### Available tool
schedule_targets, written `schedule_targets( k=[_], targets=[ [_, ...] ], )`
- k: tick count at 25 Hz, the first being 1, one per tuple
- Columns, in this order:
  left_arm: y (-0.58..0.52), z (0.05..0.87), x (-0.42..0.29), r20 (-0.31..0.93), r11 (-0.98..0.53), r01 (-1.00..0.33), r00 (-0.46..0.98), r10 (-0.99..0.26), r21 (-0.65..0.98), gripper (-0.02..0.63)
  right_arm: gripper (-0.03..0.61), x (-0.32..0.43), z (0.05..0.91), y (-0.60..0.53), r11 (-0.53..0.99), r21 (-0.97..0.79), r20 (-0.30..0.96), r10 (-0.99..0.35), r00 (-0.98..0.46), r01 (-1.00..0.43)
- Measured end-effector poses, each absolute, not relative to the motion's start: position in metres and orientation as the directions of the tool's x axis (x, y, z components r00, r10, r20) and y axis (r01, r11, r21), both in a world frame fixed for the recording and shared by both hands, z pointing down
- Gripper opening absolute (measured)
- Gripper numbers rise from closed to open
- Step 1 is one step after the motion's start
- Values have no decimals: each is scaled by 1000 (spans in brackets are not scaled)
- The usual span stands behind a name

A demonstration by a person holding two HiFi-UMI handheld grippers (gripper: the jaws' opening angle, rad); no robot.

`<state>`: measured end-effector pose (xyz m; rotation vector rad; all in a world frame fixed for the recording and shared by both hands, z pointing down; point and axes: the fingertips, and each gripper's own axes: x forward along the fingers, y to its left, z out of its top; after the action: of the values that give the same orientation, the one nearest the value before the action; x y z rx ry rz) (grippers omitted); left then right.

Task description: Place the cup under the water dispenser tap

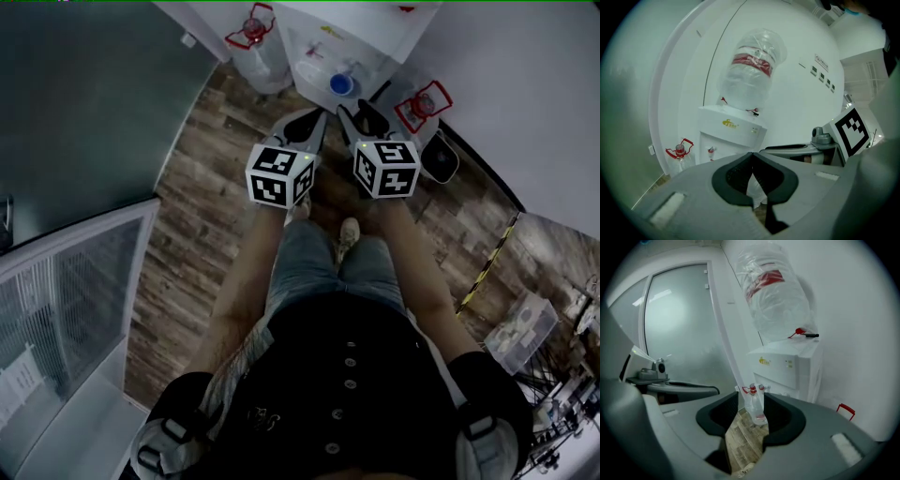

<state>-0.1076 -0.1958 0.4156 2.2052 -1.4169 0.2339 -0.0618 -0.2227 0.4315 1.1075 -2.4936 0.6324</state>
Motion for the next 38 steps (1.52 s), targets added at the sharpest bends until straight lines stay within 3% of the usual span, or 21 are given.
schedule_targets(
  k=[10,16,30,38],
  targets=[
    [-164,365,-81,349,-333,-885,440,-827,326,2,106,-44,372,-184,678,-237,408,-581,-704,-696],
    [-149,336,-69,298,-349,-888,434,-850,299,0,4,-32,339,-171,698,-194,346,-609,-714,-689],
    [-111,298,-42,219,-357,-889,424,-879,287,0,0,-10,299,-118,788,-218,256,-523,-813,-575],
    [-94,288,-32,201,-350,-899,406,-891,263,0,0,10,293,-100,786,-220,258,-524,-812,-577]
  ],
)
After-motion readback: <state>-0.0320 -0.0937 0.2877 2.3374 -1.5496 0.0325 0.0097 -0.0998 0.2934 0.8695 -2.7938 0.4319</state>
